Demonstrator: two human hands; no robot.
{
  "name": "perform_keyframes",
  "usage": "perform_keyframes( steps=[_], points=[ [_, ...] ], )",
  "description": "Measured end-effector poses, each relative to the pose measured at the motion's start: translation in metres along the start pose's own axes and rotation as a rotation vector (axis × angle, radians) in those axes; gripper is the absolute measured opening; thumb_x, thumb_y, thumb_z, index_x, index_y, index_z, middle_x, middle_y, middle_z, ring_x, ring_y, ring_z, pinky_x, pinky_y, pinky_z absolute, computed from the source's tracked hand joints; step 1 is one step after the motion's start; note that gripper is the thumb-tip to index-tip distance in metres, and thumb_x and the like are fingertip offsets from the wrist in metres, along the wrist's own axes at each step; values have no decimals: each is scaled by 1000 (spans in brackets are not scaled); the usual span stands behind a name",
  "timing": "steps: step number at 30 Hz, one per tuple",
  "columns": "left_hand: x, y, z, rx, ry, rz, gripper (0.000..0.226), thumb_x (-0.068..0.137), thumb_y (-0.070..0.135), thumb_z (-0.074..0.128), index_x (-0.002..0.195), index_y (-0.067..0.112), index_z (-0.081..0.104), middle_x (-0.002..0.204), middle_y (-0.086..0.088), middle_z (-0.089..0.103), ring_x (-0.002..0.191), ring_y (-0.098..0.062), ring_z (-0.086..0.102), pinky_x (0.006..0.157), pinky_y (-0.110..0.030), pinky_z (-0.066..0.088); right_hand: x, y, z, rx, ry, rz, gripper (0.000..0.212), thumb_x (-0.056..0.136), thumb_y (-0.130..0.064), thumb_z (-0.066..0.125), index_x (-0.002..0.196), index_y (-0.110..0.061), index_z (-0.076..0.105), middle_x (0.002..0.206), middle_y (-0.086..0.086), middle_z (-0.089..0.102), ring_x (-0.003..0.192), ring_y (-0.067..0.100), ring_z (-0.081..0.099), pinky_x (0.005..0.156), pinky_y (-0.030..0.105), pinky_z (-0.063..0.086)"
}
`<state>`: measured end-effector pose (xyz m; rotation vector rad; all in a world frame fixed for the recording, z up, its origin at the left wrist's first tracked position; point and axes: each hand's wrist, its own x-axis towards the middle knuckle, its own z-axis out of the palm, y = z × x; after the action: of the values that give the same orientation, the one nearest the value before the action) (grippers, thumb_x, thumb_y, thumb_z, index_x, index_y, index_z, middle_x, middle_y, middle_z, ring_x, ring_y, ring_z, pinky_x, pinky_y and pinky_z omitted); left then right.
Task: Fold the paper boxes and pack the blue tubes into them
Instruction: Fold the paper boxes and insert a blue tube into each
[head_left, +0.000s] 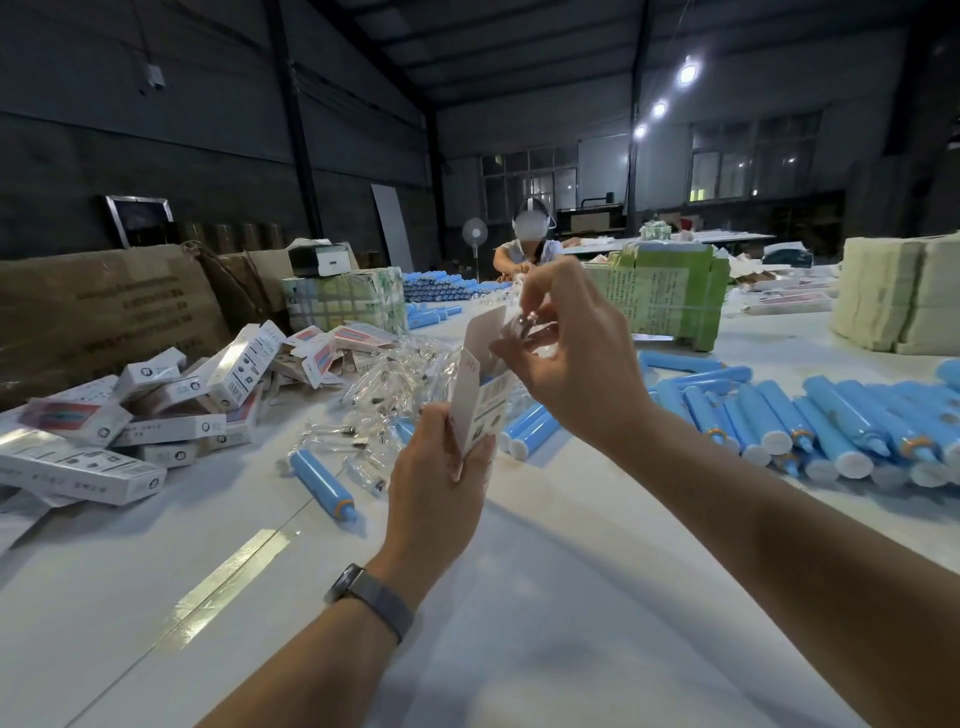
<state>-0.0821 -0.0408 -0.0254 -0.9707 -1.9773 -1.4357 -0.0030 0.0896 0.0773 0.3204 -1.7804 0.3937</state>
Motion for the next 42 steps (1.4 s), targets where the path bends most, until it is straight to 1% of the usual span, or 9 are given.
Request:
perform_keyframes(
  steps=[6,11,16,21,25,28,32,35,42],
  points=[
    [0,2,-1,0,26,-4,24,84,38,58,89,20,43,86,-5,65,76,-26,60,65,-47,49,-10,4,4,-89,-109,-145,15,89,-14,69,88,-2,60,78,1,66,80,21,61,64,41,53],
    [0,4,-1,-11,-6,-10,21,85,38,56,91,23,42,91,-2,64,82,-28,61,68,-49,52,-15,4,2,-133,-328,-130,25,99,-26,45,99,-6,61,86,1,69,97,25,58,70,45,51],
    [5,4,-3,-161,-41,-72,25,93,24,68,95,35,45,91,22,67,84,2,64,66,-15,51,-13,8,4,79,-231,30,29,90,-12,65,117,-12,56,116,0,59,100,15,57,82,31,52],
    [4,9,-10,-392,-191,-85,40,90,36,55,121,44,32,110,12,69,98,-9,68,84,-37,56,-13,6,5,413,-267,336,50,84,3,70,110,-32,46,117,-13,56,88,11,67,72,34,60],
    [6,20,-15,-427,-192,-9,40,100,45,32,130,70,25,121,35,58,112,4,60,80,-23,48,-12,5,4,420,-287,339,51,83,2,71,114,-29,44,115,-15,56,89,14,67,69,35,59],
    [7,22,-16,-394,-139,31,45,103,42,30,142,62,22,121,34,59,112,3,61,80,-23,48,-13,4,4,430,-298,344,48,84,4,68,116,-23,45,117,-16,56,89,16,66,71,40,57],
    [11,19,-21,-379,-132,45,48,101,35,34,138,62,21,109,30,65,101,-3,66,82,-30,52,-13,4,4,449,-309,346,46,85,5,67,117,-20,46,117,-14,57,90,16,65,72,44,57],
    [15,19,-23,-405,-134,24,41,100,35,35,134,57,33,115,26,65,102,-7,67,82,-34,56,-14,3,6,465,-305,338,46,84,5,67,116,-21,47,116,-13,58,91,17,65,71,46,57],
    [16,20,-23,-402,-127,0,33,99,36,34,125,55,40,108,11,68,93,-14,69,80,-43,59,-15,3,6,414,-340,322,40,88,2,65,112,-23,48,113,-15,61,94,11,63,73,38,58]
  ],
)
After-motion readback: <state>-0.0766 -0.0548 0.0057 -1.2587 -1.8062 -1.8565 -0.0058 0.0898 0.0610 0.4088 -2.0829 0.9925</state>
